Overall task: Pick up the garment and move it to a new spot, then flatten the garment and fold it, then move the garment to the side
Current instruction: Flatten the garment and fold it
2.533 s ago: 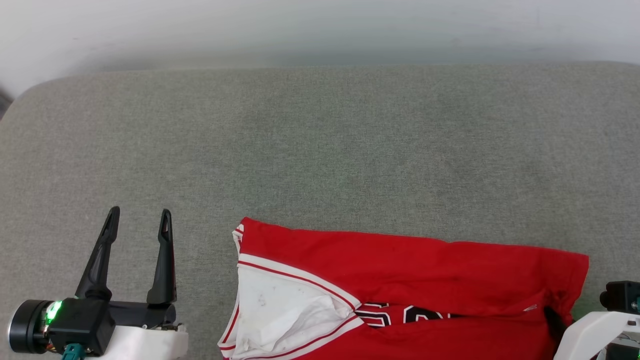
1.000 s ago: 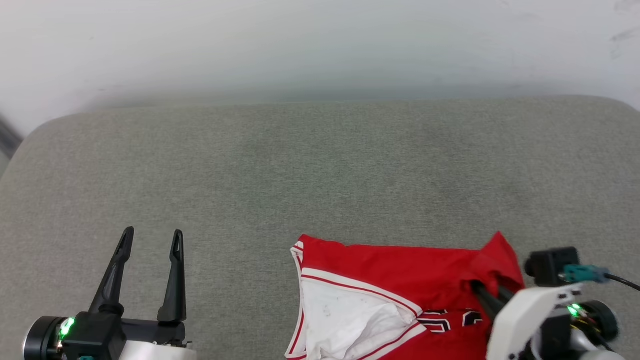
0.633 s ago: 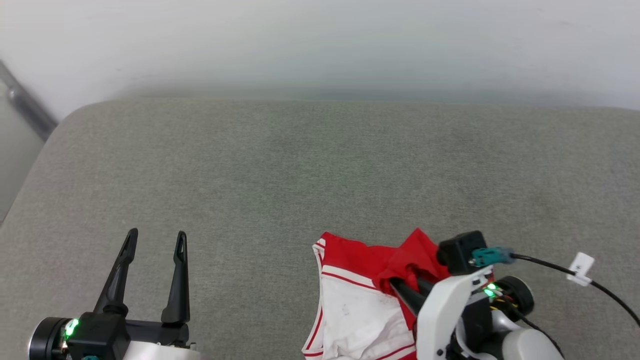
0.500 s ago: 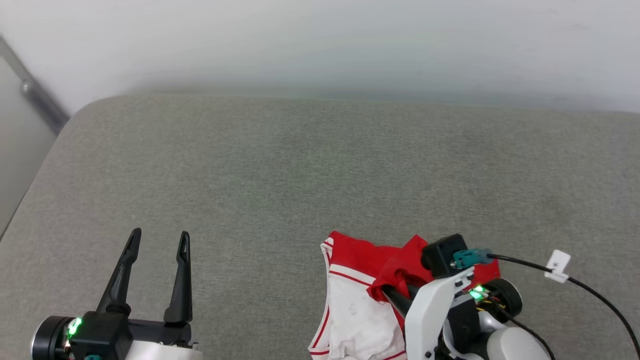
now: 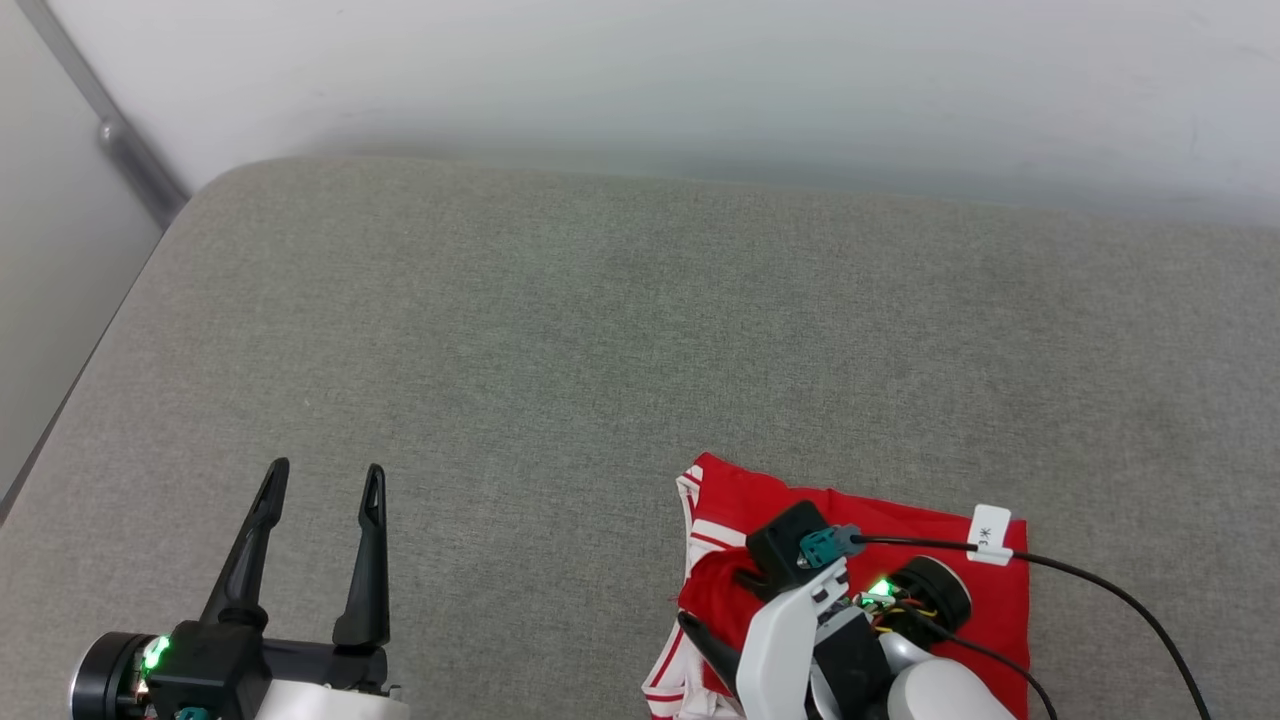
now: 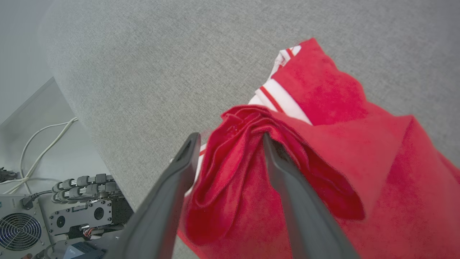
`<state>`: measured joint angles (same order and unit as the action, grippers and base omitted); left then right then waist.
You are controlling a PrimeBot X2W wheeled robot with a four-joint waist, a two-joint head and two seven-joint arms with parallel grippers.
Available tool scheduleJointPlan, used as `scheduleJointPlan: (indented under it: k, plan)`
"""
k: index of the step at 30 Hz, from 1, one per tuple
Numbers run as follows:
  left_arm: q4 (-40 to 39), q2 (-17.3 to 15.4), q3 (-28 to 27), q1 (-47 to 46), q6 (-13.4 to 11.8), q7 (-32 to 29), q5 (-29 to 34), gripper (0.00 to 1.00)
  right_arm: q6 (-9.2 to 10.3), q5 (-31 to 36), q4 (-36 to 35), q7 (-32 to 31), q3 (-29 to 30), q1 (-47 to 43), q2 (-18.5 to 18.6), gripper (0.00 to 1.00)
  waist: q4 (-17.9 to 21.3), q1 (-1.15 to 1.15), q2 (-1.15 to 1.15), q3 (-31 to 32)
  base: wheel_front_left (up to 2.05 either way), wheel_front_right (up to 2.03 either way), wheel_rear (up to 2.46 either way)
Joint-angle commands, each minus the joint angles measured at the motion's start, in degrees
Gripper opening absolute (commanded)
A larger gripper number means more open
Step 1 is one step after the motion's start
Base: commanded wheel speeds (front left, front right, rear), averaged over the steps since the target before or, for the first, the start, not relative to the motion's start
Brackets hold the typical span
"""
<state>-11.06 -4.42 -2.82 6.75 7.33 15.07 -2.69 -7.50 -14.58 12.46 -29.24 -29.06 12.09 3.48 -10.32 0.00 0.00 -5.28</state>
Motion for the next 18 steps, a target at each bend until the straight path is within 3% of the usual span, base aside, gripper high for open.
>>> scheduleJointPlan:
  k: [1,9,18]
  plan:
    - [0.19,0.33,-0.12,-0.65,0.07,0.12,0.04,1.0,0.03,0.13,0.46,0.69,-0.94,1.2,-0.07,1.0,0.12,0.0,0.0,-0.16,0.0,0.0,0.0]
    - [0.63,0.41,-0.21,-1.06,0.09,0.12,0.17,1.0,0.03,-2.54,-0.24,2.32,-6.22,4.19,0.55,1.0,1.83,0.0,0.0,0.12,0.0,0.0,0.0]
    - [-0.04,0.3,-0.74,-1.13,0.1,0.12,0.12,1.0,0.03,1.75,-1.28,10.17,-1.83,9.49,7.14,1.0,6.23,0.0,0.0,0.98,0.0,0.0,0.0]
